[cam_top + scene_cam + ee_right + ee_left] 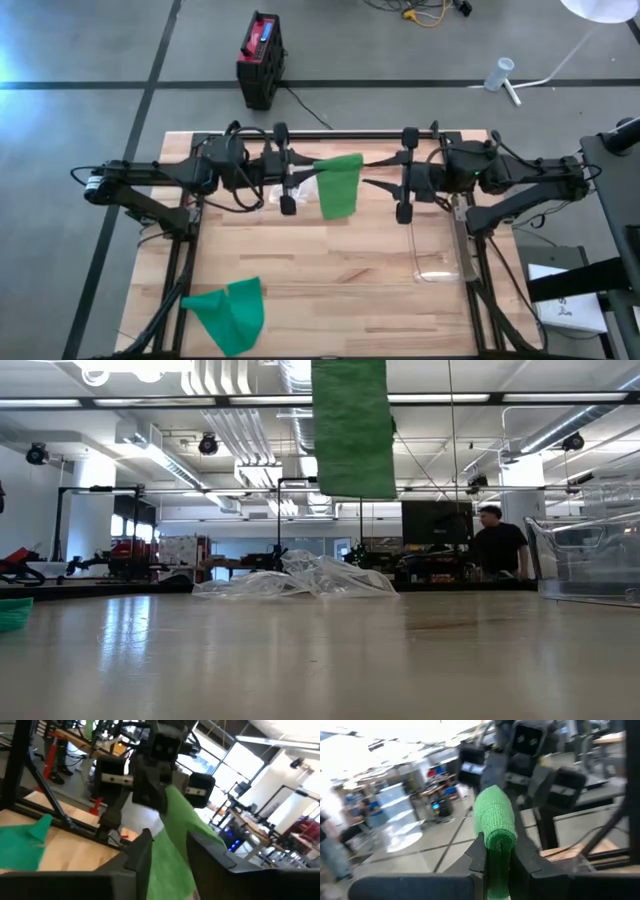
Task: Roll bandage
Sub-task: Roll the green bandage
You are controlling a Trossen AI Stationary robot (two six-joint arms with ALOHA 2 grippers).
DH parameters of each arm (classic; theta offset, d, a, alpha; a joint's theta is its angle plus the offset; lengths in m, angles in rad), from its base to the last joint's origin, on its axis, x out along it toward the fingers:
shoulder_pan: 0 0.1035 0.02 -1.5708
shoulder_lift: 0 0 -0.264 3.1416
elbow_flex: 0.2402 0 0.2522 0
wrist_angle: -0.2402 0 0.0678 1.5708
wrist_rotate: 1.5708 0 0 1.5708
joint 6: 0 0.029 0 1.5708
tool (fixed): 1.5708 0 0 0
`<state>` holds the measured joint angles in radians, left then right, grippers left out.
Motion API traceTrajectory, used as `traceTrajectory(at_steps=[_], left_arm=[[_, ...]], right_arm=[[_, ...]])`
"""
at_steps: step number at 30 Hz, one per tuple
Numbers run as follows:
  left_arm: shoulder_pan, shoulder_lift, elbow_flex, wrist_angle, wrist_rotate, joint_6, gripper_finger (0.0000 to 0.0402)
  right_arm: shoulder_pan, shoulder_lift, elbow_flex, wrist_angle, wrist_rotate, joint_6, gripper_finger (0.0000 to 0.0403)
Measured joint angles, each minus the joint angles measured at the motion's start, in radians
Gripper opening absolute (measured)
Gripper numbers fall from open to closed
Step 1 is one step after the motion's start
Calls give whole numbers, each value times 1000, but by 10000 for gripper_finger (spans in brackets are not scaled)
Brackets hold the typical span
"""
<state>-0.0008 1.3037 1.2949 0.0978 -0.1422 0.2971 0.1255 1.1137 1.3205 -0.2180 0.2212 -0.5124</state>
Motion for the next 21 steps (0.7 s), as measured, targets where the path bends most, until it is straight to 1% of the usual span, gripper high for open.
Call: traceTrajectory(at_steps=[4, 8, 10, 12, 14, 15, 19, 21], left_arm=[[3, 1, 0, -5, -32, -23, 26], [1, 1, 0, -4, -43, -23, 28], [1, 10, 0, 6, -43, -20, 29], [1, 17, -1, 10, -43, -19, 27], [1, 25, -1, 17, -43, -18, 25], [1, 28, -2, 14, -44, -18, 25], [3, 31, -2, 6, -58, -18, 30], [3, 30, -2, 5, -74, -18, 29]], right_arm=[[7, 1, 5, 10, 69, -34, 77], [5, 12, 2, 57, 81, -63, 39], [5, 33, 2, 94, 119, -76, 22], [6, 57, -1, 97, 164, -110, 8], [5, 81, 1, 104, 185, -148, 2], [5, 89, 0, 98, 216, -164, 3], [7, 125, 1, 107, 398, -216, 2], [7, 134, 1, 99, 451, -233, 1]])
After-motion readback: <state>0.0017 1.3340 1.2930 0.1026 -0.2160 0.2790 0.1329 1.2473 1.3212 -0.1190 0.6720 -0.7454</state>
